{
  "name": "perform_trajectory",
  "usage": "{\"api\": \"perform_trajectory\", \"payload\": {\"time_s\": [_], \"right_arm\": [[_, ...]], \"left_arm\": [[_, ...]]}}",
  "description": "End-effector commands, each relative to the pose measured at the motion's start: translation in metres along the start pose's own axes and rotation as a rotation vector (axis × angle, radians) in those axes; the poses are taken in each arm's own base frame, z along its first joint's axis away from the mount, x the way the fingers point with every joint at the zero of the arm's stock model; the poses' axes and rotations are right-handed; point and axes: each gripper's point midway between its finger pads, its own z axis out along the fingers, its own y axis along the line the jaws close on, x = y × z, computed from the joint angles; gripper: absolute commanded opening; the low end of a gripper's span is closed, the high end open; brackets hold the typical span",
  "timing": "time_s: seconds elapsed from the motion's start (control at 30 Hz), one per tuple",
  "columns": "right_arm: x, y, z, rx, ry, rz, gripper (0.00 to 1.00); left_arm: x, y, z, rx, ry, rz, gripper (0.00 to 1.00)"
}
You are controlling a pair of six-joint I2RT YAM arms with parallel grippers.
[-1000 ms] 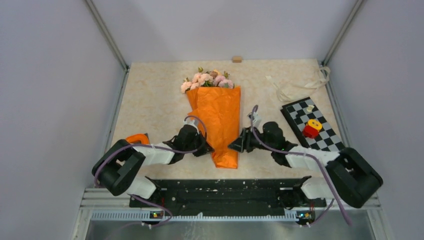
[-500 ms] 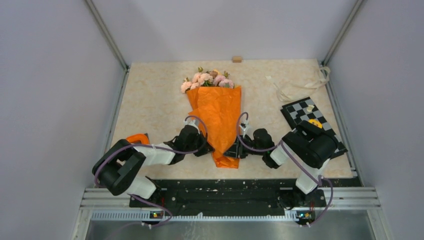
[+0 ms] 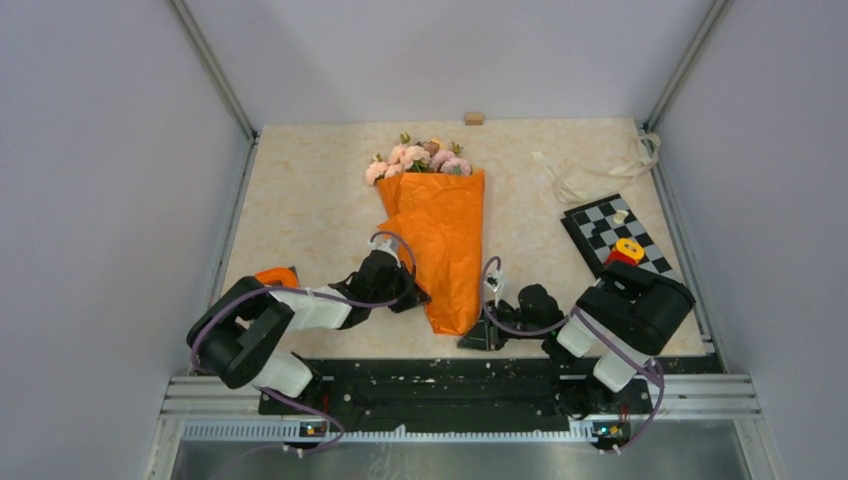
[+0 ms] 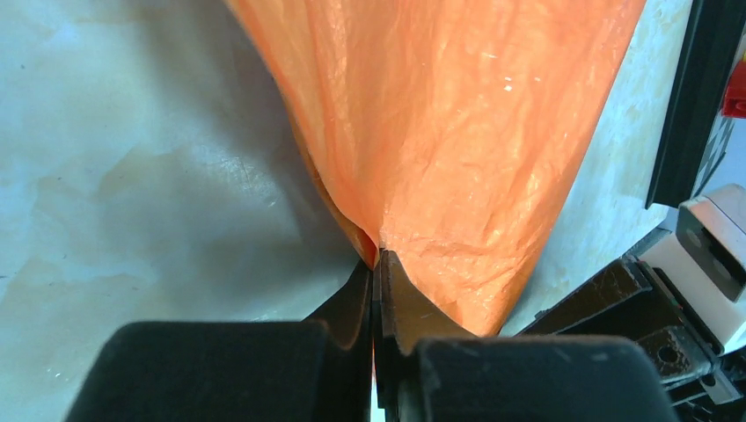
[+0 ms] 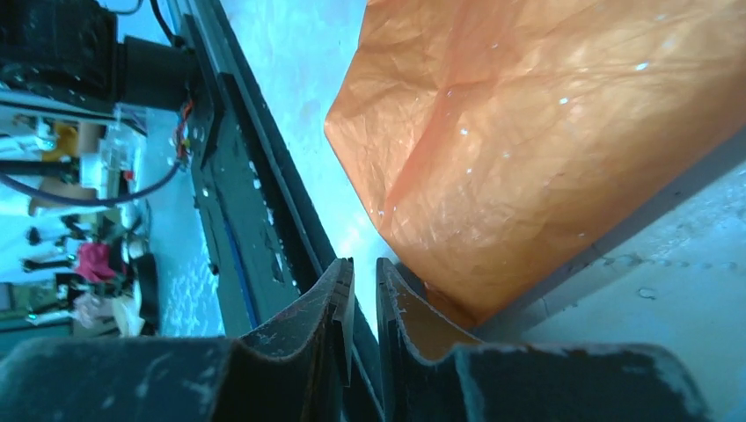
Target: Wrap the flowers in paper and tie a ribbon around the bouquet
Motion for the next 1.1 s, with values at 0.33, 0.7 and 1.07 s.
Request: {"api": "perform_trajectory", "payload": {"time_s": [0.33,0.7,1.07], "right_arm": [[-0.082,0.029,-0.027,0.265,-0.163,-0.237,0.51],[-0.173,0.044,-0.104,0.567,-0.541,-0.303,0.93],[-0.241,0.017,-0.157,0.855,-0.653,-0.334,0.99]], "left_arm": [[0.008,-0.005,-0.014,0.000,0.051,0.091,0.59],[-0.029,-0.037,-0.070,-0.010,-0.078,0.223,0.99],[-0.069,-0.063,-0.110,-0.029,-0.237,0.323,0.99]]}}
